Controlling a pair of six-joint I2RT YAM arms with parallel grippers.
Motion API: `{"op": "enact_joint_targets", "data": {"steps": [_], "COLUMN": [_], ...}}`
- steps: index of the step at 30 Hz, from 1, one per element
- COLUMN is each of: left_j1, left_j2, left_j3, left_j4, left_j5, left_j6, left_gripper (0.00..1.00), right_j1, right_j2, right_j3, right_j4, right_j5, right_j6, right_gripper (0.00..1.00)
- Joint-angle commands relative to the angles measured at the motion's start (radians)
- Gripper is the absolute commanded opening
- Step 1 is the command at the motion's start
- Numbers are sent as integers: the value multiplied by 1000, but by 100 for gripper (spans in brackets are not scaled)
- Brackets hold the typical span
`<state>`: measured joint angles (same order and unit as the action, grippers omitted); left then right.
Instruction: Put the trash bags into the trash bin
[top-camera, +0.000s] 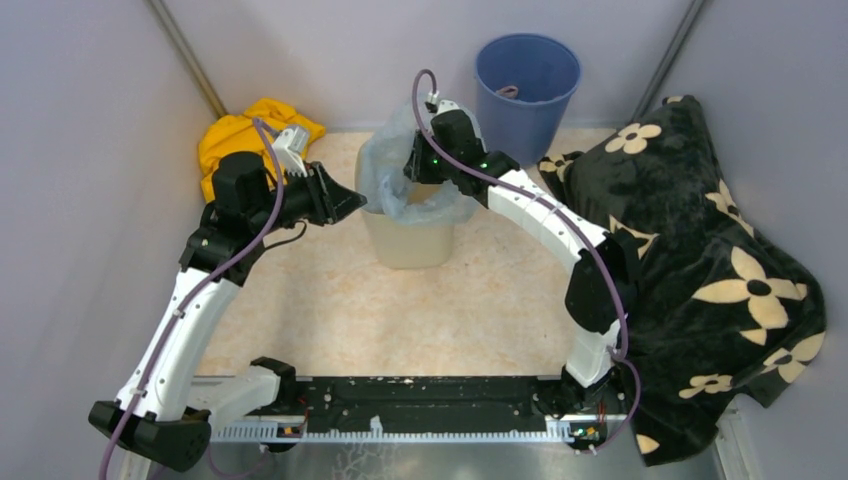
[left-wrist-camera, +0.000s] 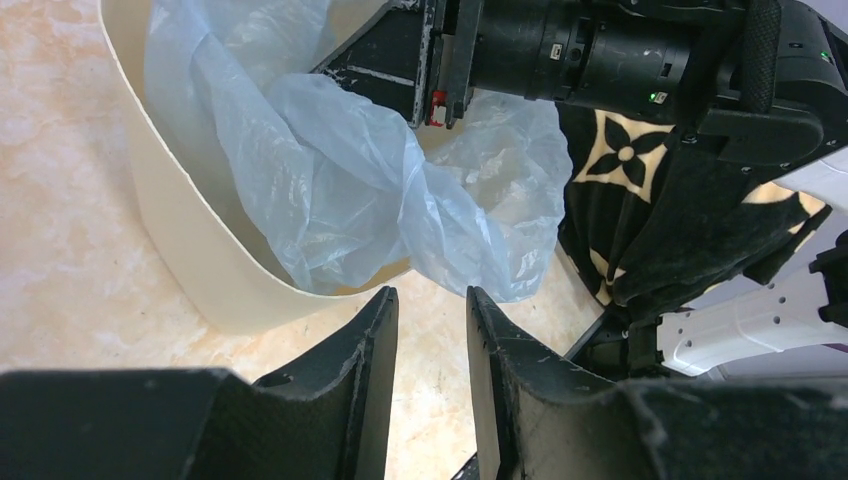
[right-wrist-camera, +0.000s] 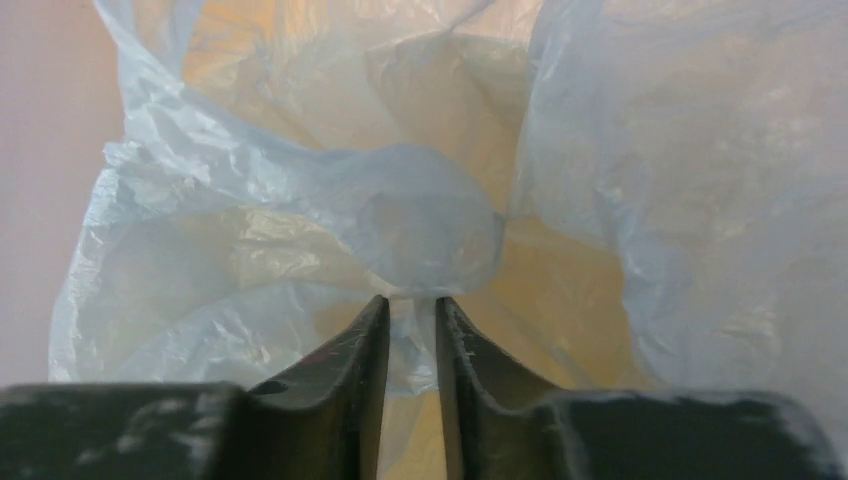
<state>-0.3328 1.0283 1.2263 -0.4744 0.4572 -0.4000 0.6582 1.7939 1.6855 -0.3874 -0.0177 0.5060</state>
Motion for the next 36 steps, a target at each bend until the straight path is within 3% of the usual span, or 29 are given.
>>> {"op": "enact_joint_targets", "data": {"steps": [1,3,7,19,28,31,32,35,36], "left_j1": [5,5,5,5,5,5,5,5,5], "left_j2": [-20,-20,-17,-14,-34,-38,-38,-38,-38], "left_j3": [28,27,26,44,72,83,86,80,76], "left_j4": [-16,-16,-14,-23,-44,-58,-63,-64,-57], "left_j5": [10,12,17,15,3,-5,-8,-11,-8], "left_j6": [-3,-3,-3,-5,-1,5,8,10,9], "left_gripper": [38,38,37,37,37,37,37,37,37], "right_j1": [-4,-4,-5,-4,1,5,6,9,8], "right_j2": [-29,-50,-88,-149,-75,-52,-50,-39,-38], "right_j3": [48,30,21,33,118,171,193,272,292], "right_j4": [124,146,163,226,253,193,160,-31,-93], "right_j5": [15,15,-8,-161,-279,-268,-252,-135,-96], "right_j6": [22,21,11,36,70,56,40,-7,-20], "right_gripper": [14,6,0,0,0,0,1,30,32]}}
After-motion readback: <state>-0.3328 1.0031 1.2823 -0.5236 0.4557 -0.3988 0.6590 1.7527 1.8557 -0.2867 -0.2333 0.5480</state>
